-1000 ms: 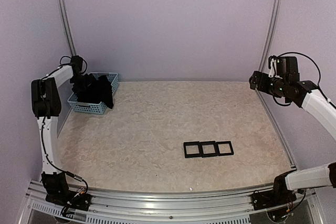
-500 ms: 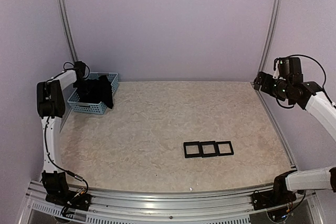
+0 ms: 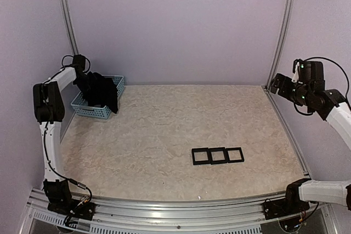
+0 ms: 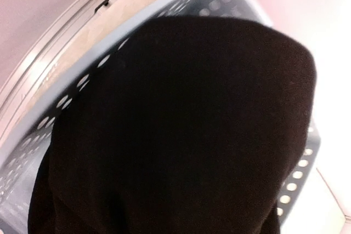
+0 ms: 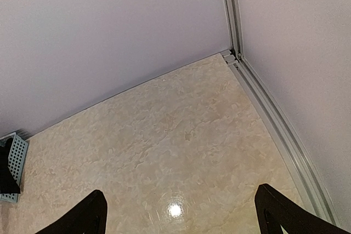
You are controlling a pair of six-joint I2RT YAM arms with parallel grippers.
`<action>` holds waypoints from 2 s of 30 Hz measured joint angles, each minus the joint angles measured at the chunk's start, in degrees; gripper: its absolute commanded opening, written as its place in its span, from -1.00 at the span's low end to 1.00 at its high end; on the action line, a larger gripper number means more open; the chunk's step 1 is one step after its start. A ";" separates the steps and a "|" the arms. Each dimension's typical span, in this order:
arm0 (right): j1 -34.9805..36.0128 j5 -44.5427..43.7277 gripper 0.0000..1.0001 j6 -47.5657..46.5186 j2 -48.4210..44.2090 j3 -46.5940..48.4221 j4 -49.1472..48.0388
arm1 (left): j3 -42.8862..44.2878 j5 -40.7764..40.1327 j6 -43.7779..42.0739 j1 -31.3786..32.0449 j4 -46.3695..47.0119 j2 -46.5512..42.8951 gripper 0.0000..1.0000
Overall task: Remove the brooch from the garment
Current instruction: Pick up the crumpled clothing from the bin, then place the crumpled clothing at the center of the board.
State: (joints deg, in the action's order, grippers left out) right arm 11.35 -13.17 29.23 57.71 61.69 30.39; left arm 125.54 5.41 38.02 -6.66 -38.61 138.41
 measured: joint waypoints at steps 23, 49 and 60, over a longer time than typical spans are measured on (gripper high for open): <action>0.00 5.18 0.90 -6.36 -7.74 -3.54 -0.57 | -5.68 7.02 -9.22 12.74 6.88 -41.64 -1.00; 0.00 10.88 0.85 -6.91 -12.79 -7.54 -0.76 | -30.45 0.50 -6.45 36.52 3.50 -57.44 -0.59; 0.11 12.13 0.81 -7.41 -13.22 -8.07 1.44 | -7.04 1.84 -6.03 47.01 0.83 -17.22 0.98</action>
State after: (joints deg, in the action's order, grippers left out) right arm 11.46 -1.04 21.82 44.49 53.63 31.83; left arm 118.50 7.25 31.99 40.36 -37.78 121.19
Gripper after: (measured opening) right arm 0.910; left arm 0.925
